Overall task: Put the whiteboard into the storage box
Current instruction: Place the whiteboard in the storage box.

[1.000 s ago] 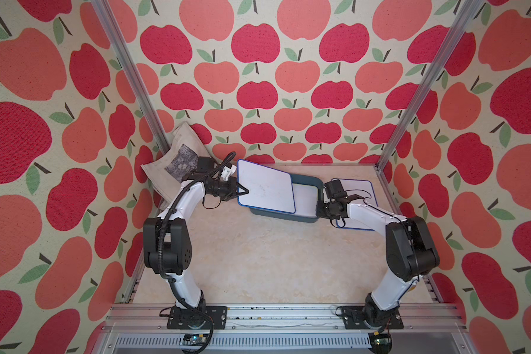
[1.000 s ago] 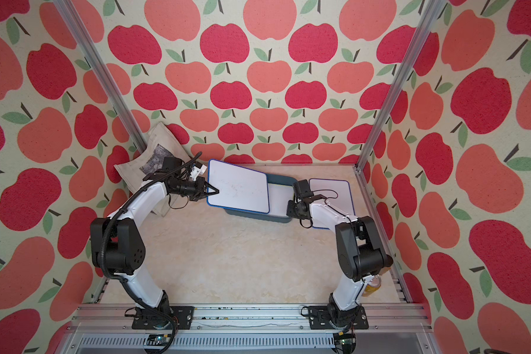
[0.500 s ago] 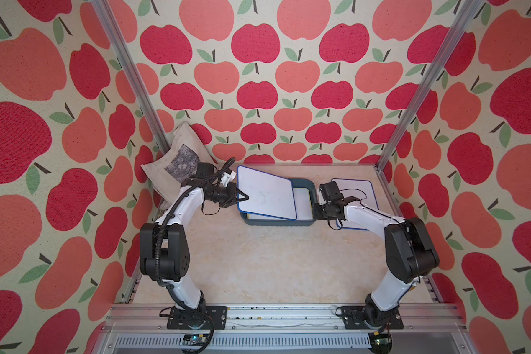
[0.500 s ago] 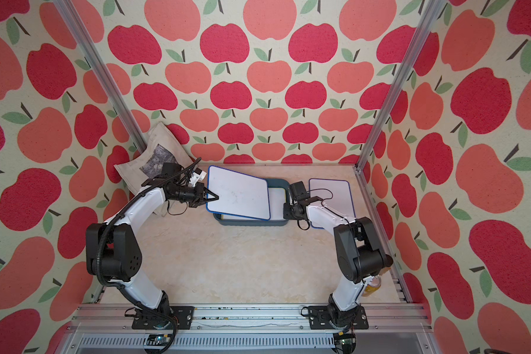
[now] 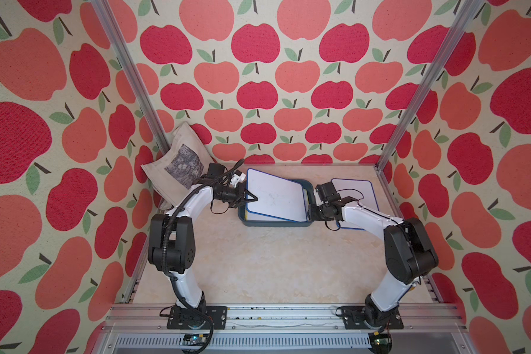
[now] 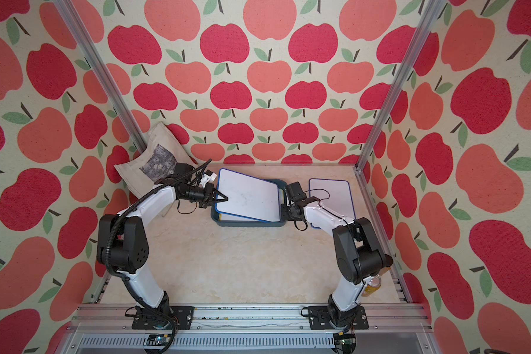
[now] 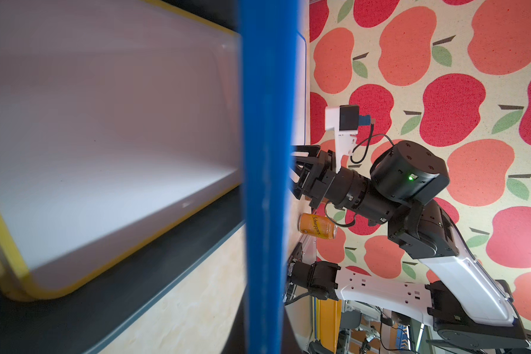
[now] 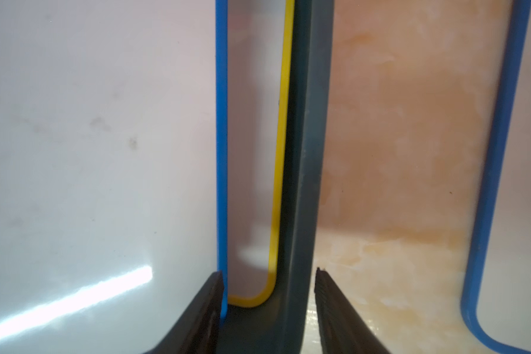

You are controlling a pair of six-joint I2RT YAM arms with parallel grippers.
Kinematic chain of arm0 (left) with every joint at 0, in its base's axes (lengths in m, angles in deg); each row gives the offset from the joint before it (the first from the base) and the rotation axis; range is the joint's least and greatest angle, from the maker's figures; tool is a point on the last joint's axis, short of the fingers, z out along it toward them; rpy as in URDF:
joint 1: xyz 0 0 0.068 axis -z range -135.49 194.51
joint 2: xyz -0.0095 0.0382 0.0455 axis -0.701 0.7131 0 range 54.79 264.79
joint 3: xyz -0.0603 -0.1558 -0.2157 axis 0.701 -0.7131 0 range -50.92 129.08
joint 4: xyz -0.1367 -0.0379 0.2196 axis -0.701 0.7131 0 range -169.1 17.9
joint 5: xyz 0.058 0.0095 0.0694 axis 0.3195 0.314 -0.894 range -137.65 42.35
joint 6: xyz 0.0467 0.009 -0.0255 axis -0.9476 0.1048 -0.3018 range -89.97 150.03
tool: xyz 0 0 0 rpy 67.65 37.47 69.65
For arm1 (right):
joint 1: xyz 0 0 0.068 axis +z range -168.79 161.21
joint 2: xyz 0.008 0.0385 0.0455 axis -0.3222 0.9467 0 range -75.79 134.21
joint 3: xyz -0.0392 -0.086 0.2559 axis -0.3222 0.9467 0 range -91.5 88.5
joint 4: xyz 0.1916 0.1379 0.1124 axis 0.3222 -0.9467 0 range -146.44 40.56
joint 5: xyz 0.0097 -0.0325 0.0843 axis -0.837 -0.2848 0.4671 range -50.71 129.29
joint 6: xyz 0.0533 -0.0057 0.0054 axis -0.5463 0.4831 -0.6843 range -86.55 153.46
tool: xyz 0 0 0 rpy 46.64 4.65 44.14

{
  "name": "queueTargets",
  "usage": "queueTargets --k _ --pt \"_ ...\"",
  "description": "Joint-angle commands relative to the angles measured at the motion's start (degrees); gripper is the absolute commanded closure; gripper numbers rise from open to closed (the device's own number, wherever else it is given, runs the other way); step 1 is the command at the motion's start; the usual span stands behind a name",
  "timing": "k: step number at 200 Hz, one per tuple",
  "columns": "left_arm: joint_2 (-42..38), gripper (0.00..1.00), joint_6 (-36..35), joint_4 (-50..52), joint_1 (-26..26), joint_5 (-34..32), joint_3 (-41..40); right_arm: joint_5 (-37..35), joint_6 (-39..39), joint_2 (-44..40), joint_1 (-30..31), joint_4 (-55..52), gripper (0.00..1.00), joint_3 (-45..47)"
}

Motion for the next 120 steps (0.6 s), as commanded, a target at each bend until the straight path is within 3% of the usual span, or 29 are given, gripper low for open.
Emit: queueTargets --k 1,37,120 --pt "1.36 0.97 0.21 -2.43 0.21 6.09 3.70 -1.09 0.52 -3.63 0.38 -2.88 0.39 -1.67" --pt "3.77 0.94 -0.18 -1.37 0.22 6.94 5.89 -2.91 2.17 -7.25 0.35 -4.86 0.28 -1.46" --pt "10.16 0.87 -4.72 4.08 0.21 9.09 11.11 -7.64 2.68 -12.30 0.02 -9.11 0.22 1.45"
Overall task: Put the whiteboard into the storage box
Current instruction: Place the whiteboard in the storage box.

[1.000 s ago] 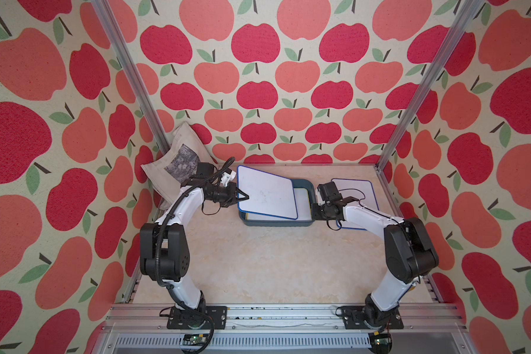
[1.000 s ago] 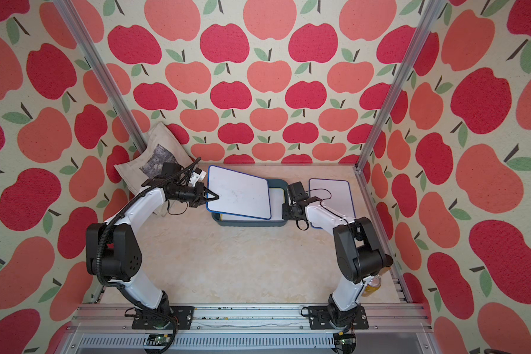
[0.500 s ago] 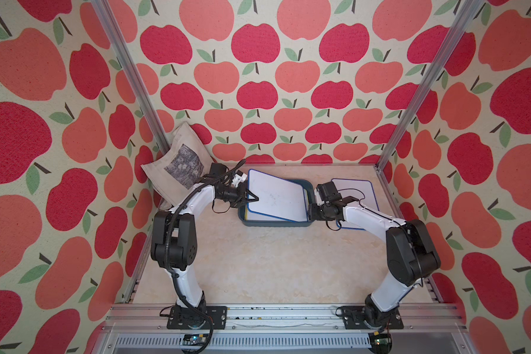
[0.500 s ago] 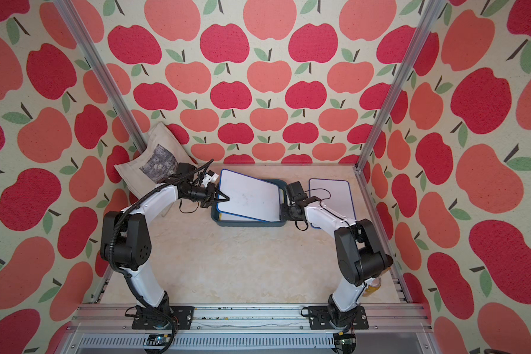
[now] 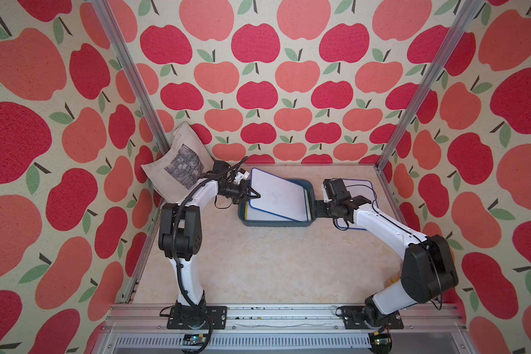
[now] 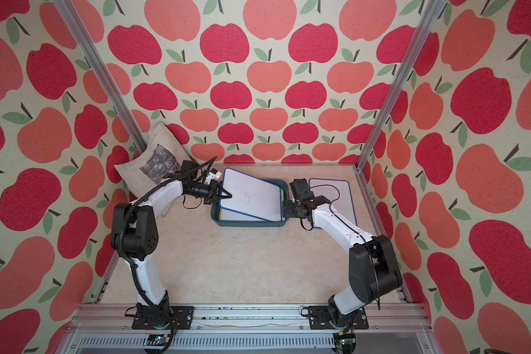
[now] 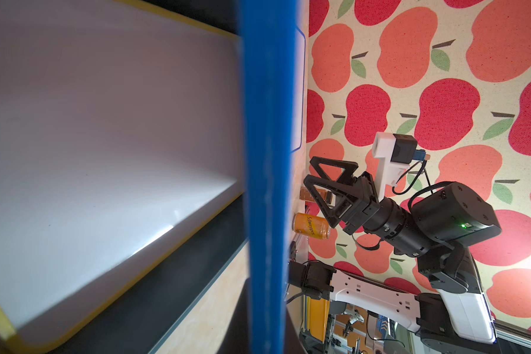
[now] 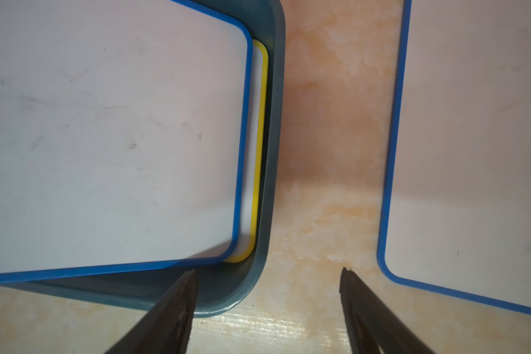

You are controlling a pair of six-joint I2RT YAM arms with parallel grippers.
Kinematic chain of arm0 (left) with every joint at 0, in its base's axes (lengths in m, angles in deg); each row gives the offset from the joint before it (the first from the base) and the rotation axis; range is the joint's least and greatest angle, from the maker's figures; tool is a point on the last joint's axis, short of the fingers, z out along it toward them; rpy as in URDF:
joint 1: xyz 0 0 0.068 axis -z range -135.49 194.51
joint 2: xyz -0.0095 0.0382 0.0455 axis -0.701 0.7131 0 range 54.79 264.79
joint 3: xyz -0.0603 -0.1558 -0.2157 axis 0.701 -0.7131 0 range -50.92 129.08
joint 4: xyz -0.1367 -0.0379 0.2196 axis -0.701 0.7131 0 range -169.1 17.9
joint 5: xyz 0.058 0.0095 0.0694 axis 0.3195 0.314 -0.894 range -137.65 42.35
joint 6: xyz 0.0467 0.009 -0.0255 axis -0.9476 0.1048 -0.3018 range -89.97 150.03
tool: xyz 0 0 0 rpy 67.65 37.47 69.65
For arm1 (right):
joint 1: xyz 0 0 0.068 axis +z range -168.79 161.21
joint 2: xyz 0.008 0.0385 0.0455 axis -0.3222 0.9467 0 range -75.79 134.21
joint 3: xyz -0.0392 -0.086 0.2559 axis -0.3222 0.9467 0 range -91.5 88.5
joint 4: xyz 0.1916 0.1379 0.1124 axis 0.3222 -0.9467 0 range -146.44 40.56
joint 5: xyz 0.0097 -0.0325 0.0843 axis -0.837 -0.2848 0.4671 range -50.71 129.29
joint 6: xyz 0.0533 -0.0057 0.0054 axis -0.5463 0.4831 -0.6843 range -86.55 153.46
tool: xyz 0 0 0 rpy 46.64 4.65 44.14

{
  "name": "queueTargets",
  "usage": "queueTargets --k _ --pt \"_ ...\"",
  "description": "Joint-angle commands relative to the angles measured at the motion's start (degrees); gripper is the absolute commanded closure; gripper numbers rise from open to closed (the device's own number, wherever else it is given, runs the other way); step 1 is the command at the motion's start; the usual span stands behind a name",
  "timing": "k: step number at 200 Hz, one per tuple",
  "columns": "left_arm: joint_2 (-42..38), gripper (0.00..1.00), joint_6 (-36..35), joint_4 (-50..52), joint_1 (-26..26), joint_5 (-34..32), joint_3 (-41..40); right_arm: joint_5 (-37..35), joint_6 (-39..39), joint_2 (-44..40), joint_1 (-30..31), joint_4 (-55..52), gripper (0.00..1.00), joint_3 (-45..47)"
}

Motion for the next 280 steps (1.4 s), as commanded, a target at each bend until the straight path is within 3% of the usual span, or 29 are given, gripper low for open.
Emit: queueTargets --k 1,71,143,183,280 --pt "1.48 0.87 -3.40 1.02 0.10 5.80 3.05 -1.96 0.71 -2.38 0.02 -2.81 0.22 1.43" --pt "5.39 0.84 -5.65 3.71 0.00 5.67 4.61 -2.88 0.44 -7.40 -0.07 -3.16 0.15 4.87" --pt "8.02 0.79 -8.56 9.78 -0.06 -0.60 7.13 -2.23 -1.06 -12.17 -0.06 -3.02 0.14 9.91" --pt "9.76 0.76 -9.75 14.28 0.74 -8.61 9.64 -2.01 -1.87 -15.19 -0.06 -3.09 0.13 12.17" --pt "13.28 0.76 -5.56 15.14 1.24 -19.33 10.79 -1.53 -2.72 -18.59 -0.06 -3.72 0.11 14.71"
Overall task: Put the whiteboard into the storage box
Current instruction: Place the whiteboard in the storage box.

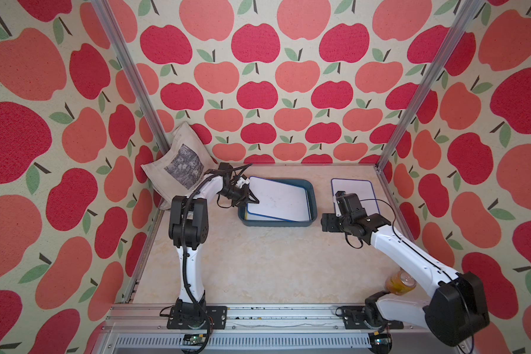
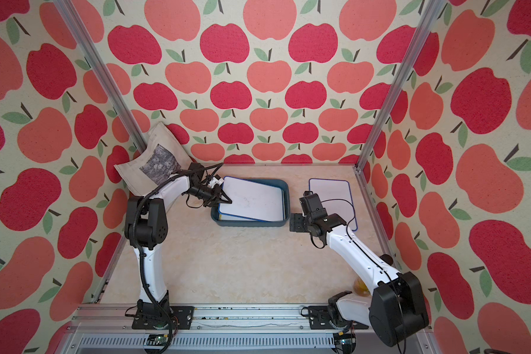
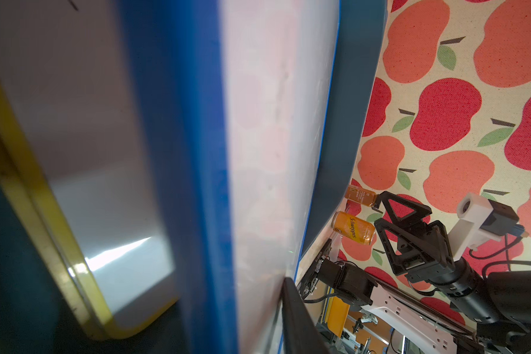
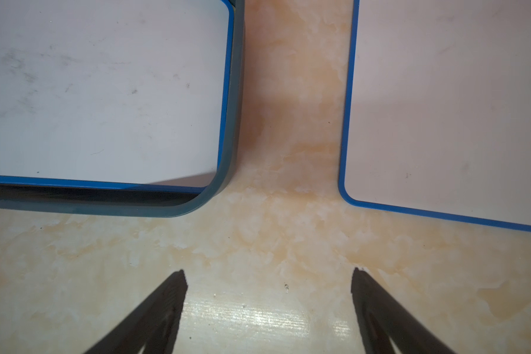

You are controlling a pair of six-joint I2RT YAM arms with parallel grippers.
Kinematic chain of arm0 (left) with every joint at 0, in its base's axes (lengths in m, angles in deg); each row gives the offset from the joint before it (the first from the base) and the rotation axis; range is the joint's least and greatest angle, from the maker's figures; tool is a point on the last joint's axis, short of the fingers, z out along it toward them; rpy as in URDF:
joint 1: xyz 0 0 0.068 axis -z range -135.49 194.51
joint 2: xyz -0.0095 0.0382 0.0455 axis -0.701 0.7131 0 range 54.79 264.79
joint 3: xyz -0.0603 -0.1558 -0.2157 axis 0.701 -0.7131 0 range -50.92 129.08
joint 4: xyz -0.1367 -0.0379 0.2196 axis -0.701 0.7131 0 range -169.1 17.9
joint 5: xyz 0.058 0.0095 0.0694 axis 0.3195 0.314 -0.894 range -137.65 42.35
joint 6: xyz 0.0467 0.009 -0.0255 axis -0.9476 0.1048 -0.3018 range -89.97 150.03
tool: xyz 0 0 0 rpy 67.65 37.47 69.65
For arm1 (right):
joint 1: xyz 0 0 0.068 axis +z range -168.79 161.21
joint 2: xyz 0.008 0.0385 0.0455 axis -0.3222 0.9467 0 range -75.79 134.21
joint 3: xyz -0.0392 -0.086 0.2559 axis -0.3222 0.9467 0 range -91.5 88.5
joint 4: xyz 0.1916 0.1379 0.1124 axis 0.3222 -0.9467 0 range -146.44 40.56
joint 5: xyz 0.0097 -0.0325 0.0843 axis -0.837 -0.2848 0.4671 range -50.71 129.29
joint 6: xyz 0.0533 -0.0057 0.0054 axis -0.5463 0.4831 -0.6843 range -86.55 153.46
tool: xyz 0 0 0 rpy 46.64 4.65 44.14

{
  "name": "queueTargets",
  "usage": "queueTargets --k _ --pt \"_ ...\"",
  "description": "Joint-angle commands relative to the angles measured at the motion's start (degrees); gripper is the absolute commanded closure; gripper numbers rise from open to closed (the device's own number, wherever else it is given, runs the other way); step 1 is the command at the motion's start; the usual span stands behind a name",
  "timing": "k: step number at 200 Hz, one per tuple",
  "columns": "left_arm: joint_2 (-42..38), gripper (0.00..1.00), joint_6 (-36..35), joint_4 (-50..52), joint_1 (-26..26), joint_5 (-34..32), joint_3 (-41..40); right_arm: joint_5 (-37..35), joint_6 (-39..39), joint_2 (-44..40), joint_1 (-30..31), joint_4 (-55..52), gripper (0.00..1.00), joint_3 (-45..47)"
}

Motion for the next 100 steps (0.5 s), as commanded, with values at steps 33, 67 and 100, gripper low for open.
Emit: queueTargets --k 33,67,100 --pt "3.91 0.75 3.71 0.91 0.60 -11.15 0.72 0.28 -1.57 -2.07 -0.06 -1.04 0.11 2.20" --pt "4.14 0.74 4.37 1.40 0.50 -12.94 0.77 0.34 -1.68 -2.05 -0.06 -1.21 0.10 2.42" --pt "3.57 0.72 5.02 1.83 0.34 -14.03 0.42 0.38 -1.58 -2.03 -0.06 -1.42 0.09 2.42"
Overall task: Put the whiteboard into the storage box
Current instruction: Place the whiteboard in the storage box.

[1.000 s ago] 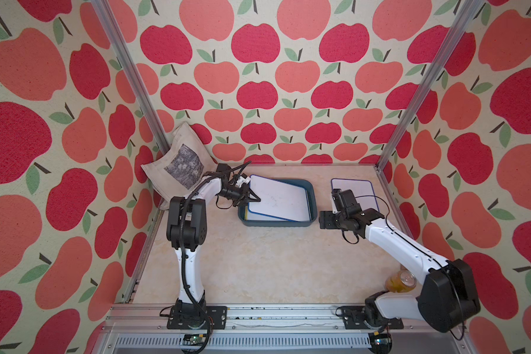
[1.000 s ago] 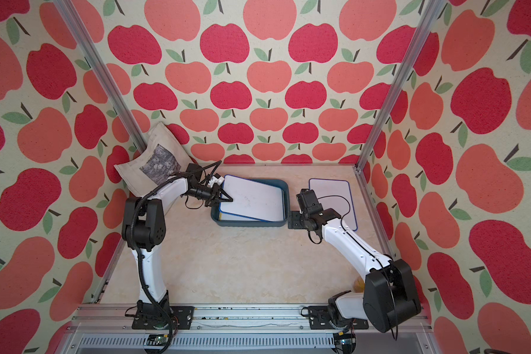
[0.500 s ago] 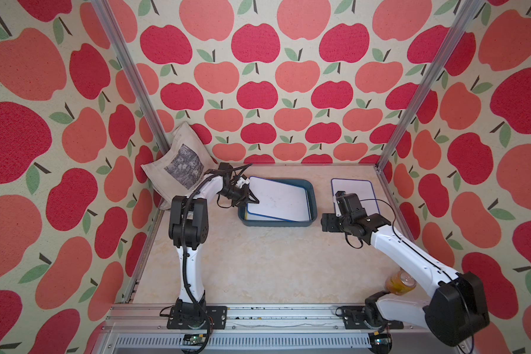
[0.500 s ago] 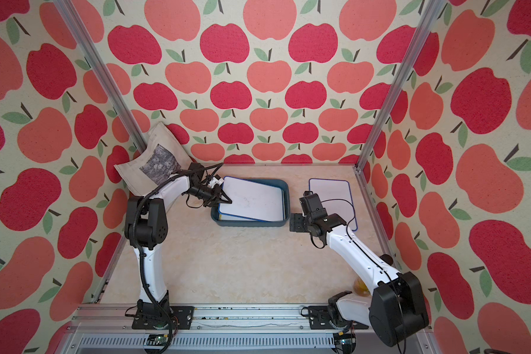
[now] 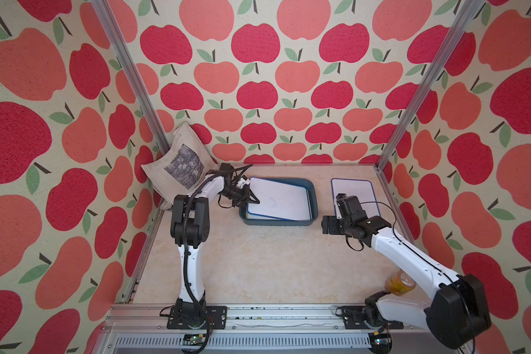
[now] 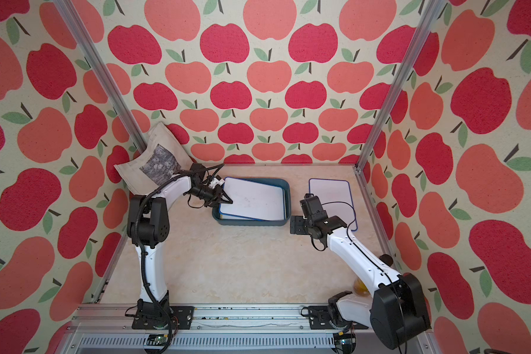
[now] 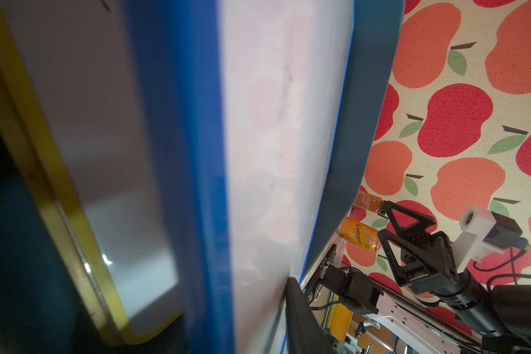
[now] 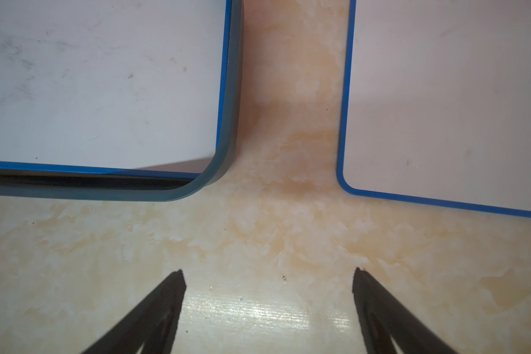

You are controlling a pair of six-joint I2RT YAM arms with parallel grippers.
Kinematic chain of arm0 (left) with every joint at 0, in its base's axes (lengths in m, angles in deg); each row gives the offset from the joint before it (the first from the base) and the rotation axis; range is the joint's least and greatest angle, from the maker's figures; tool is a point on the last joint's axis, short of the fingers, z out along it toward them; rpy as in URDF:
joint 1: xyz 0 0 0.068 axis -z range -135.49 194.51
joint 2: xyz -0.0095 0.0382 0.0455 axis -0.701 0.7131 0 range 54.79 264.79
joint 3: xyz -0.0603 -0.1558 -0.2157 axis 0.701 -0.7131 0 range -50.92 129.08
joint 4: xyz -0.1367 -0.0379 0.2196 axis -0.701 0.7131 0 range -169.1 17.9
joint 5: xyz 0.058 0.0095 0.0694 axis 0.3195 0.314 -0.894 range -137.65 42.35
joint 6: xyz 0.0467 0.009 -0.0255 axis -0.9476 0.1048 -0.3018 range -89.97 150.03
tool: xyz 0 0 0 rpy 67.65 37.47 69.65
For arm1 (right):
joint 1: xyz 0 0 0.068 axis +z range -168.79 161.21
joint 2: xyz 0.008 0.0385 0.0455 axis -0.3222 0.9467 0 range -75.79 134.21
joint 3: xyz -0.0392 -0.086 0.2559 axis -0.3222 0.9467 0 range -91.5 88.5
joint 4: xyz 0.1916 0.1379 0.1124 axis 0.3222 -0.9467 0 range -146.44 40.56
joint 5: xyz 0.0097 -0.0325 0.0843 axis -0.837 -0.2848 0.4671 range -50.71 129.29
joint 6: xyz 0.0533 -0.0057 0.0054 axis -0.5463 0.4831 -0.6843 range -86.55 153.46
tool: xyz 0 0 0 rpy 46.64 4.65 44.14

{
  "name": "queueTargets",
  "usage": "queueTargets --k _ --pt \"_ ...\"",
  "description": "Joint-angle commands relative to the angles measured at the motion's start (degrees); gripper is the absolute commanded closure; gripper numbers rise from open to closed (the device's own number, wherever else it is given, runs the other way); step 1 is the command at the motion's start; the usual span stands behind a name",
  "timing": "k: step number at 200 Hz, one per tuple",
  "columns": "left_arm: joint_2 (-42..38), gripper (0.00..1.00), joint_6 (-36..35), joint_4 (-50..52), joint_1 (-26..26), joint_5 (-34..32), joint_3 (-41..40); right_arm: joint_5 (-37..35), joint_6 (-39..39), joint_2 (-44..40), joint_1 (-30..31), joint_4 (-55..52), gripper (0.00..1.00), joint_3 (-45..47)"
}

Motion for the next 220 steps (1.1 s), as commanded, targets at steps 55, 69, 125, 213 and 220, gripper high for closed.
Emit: queueTargets --k 55,69,125,213,220 --pt "1.22 0.71 5.20 1.85 -1.32 -12.19 -1.98 0.72 -1.06 -1.11 -0.06 -1.38 0.09 1.04" --pt "1.01 0.70 5.57 1.67 -1.41 -12.35 -2.51 0.86 -1.06 -1.11 -0.07 -1.44 0.09 1.09" --pt "-1.21 0.64 7.84 0.62 -2.41 -12.43 -5.52 1.21 -1.27 -1.99 -0.06 -1.26 0.08 1.53" --pt "-3.35 0.64 9.81 -1.26 -2.07 -13.84 -7.90 2.99 -2.38 -0.85 -0.06 0.20 0.07 3.01" --pt "-3.35 0.64 10.12 -1.31 -1.95 -14.24 -7.98 3.02 -2.42 -0.77 -0.08 0.21 0.07 2.94"
